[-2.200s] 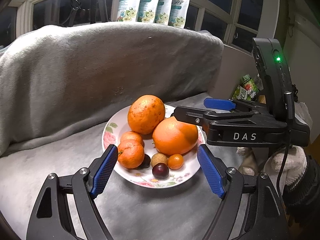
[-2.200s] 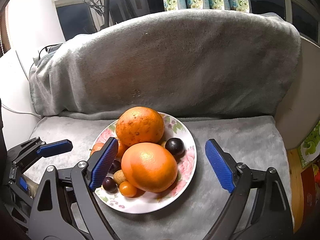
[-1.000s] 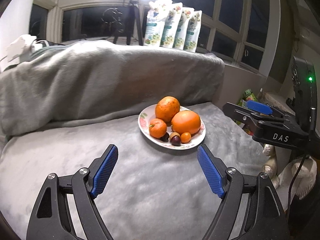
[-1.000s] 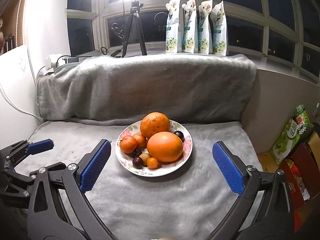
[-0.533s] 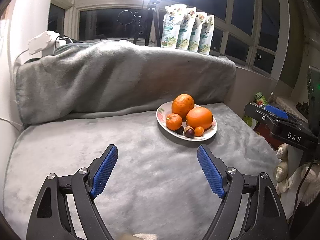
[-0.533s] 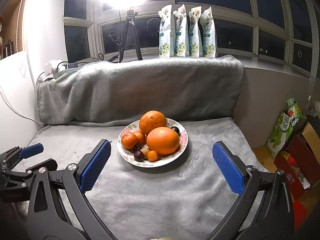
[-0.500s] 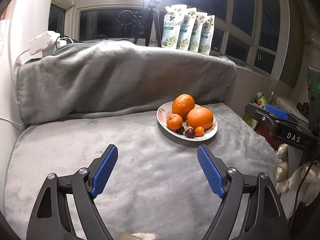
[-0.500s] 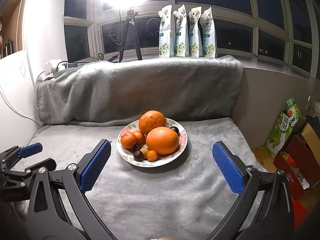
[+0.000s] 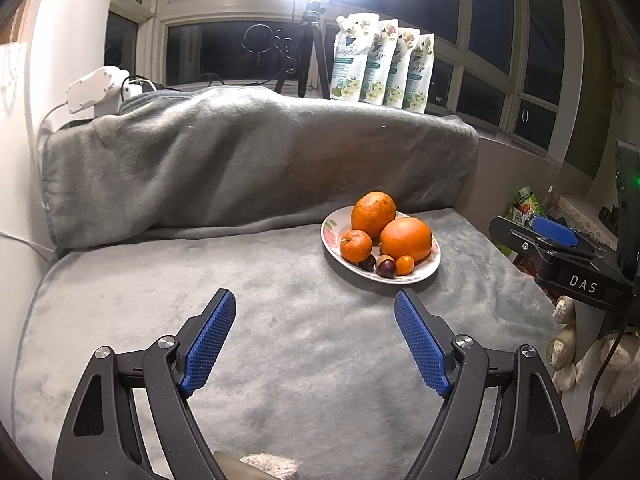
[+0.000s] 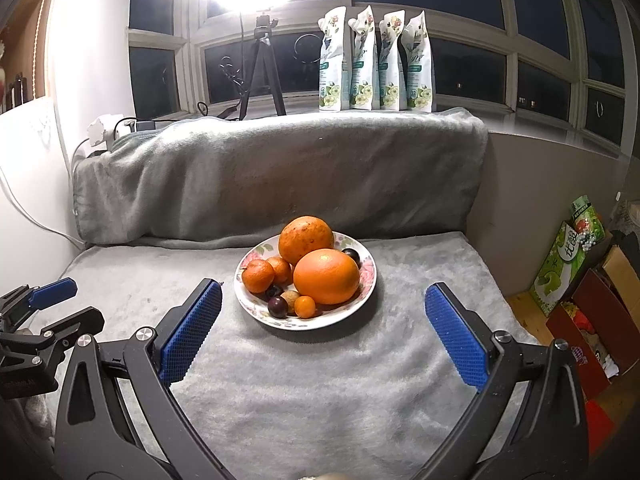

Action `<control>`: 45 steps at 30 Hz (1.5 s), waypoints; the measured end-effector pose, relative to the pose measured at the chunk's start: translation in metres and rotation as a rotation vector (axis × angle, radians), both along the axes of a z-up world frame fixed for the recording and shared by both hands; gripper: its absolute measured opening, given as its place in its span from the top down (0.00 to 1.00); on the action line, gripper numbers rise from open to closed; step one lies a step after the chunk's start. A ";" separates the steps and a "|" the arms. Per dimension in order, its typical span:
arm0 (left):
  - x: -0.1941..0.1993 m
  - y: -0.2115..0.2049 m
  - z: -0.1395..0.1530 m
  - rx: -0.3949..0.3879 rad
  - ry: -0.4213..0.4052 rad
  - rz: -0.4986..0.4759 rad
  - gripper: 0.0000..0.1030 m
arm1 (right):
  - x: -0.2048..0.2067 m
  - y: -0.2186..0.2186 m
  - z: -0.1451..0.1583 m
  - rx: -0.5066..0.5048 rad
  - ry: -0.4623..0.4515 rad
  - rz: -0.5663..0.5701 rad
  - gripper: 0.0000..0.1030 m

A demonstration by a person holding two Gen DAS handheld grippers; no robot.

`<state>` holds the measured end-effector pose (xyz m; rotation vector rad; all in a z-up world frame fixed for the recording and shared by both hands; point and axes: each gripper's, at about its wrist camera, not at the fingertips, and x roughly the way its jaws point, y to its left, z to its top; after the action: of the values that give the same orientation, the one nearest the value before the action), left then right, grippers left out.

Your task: Organize fruits

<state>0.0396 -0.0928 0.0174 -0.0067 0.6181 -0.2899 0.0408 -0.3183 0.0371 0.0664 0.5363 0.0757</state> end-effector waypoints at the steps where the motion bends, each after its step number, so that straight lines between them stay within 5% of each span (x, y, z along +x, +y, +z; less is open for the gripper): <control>1: 0.000 0.000 0.000 0.000 0.001 0.000 0.20 | 0.000 0.000 0.000 0.001 0.000 0.000 0.00; 45: -0.001 0.003 0.000 0.007 -0.008 0.014 0.20 | -0.001 0.003 -0.007 0.005 0.010 0.006 0.00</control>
<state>0.0388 -0.0897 0.0176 -0.0028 0.6105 -0.2736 0.0397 -0.3150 0.0305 0.0699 0.5461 0.0826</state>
